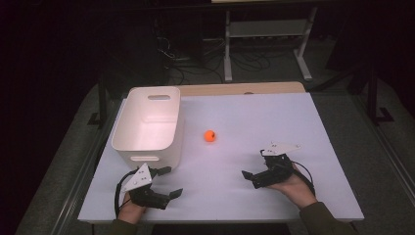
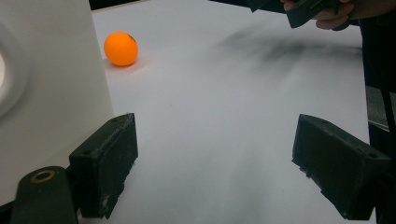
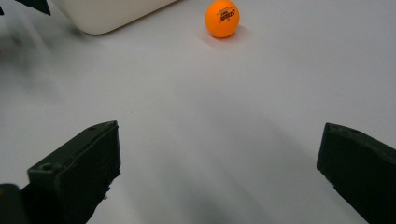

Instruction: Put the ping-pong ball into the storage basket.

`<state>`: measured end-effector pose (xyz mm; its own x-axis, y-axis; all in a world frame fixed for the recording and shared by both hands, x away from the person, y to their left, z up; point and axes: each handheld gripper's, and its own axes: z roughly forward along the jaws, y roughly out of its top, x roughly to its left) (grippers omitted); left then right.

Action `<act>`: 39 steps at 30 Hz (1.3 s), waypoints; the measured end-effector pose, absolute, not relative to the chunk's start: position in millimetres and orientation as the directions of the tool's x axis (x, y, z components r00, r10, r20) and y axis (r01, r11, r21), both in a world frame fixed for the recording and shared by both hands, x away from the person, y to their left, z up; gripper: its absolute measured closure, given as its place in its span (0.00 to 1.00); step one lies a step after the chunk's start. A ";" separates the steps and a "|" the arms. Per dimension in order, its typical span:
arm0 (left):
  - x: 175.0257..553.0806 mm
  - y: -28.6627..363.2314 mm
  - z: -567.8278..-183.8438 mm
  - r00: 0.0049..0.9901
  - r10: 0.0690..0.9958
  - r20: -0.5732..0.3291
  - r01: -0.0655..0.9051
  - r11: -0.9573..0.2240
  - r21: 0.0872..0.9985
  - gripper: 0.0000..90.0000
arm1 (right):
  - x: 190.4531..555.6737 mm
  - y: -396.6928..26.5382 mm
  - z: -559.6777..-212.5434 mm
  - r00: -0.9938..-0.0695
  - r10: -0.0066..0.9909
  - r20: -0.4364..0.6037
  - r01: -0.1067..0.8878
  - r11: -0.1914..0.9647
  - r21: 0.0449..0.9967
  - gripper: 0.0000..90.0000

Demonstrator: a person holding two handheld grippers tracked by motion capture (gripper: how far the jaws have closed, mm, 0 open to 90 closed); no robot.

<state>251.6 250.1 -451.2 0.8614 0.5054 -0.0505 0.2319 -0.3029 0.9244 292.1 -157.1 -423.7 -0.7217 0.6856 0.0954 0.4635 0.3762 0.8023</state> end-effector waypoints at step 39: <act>251.5 250.6 -451.3 0.861 0.506 -0.054 0.232 -0.296 0.927 0.16 | 308.7 -136.9 -419.3 -0.746 0.661 0.077 0.442 0.406 0.800 0.00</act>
